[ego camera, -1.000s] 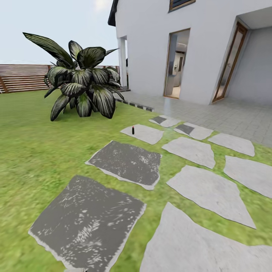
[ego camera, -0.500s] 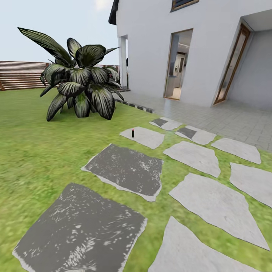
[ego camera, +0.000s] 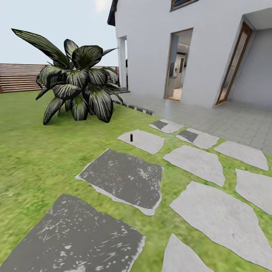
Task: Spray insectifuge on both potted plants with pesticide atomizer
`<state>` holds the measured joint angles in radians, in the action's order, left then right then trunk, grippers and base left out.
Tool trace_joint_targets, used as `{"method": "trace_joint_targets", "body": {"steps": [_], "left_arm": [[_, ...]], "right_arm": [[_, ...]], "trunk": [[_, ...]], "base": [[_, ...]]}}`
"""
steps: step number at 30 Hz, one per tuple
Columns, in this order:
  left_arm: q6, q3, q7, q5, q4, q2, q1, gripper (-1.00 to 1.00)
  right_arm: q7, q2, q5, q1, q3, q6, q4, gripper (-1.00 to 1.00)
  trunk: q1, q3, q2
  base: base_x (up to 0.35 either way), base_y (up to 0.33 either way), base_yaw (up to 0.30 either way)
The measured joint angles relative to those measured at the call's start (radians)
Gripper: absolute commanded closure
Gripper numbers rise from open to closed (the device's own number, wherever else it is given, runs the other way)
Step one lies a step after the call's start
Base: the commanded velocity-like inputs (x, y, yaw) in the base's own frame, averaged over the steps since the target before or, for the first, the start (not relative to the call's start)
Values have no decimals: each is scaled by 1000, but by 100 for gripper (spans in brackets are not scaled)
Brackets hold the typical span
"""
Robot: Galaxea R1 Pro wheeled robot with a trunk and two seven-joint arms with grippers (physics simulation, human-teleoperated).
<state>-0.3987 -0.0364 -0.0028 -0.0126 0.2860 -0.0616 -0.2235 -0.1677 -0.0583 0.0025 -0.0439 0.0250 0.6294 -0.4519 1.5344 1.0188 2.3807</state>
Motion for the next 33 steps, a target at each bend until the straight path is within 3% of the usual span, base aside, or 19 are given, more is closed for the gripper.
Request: {"method": "trace_joint_targets", "body": {"steps": [33], "left_arm": [[0,0,0,0,0,0,0,-100]], "right_arm": [[0,0,1,0,0,0,2,-100]], "trunk": [[0,0,0]], "base": [[334,-162,0]]}}
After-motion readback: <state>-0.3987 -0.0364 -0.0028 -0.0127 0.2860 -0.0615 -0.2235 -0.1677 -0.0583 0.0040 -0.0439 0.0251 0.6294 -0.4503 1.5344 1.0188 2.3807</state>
